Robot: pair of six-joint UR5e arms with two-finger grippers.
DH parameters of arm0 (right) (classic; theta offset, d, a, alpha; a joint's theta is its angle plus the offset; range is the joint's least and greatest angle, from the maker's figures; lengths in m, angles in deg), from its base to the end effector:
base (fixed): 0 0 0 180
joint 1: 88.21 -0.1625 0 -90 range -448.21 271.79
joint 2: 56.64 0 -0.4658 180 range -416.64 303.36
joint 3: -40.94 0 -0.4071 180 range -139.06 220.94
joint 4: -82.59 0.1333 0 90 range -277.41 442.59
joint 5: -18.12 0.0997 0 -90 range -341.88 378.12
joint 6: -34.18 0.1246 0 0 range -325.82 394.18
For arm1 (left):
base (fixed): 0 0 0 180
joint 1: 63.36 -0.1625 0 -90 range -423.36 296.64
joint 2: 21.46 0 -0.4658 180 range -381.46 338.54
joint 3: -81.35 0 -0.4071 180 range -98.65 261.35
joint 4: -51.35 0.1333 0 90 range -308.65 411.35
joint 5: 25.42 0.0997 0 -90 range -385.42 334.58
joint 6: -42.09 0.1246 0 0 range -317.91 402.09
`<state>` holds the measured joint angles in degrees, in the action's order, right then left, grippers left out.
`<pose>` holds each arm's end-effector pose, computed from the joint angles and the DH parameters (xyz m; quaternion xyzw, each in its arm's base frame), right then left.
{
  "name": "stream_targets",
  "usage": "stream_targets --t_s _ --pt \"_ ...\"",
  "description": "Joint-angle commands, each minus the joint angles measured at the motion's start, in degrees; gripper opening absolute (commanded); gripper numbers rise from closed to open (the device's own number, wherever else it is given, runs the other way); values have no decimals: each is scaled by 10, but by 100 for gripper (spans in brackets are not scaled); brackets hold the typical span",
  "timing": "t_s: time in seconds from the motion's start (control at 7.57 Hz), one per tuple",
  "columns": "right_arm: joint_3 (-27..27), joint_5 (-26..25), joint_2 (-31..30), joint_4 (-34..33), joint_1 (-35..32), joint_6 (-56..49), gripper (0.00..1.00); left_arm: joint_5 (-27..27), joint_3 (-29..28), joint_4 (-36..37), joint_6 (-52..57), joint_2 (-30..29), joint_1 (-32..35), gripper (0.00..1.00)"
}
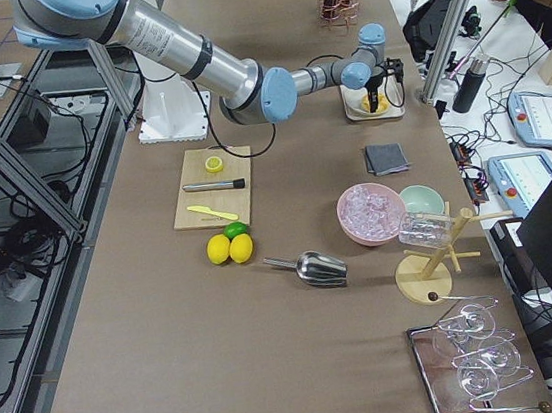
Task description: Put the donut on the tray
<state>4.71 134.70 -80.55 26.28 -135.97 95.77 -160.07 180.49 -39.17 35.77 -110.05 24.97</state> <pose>-0.5967 -0.7725 0.2701 0.0681 -0.4299 0.0620 0.8982 -0.0310 -0.5044 0.6468 0.0400 0.3826 -0.0101 0.9230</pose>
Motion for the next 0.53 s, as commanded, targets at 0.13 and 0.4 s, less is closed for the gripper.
stream_targets --t_s 0.13,0.4 --pt "-204 80 -63 -228 -62 -120 75 0 0 0 0 0 0 99" --pt "-387 99 -161 -361 -96 -202 81 0 0 0 1 0 0 99"
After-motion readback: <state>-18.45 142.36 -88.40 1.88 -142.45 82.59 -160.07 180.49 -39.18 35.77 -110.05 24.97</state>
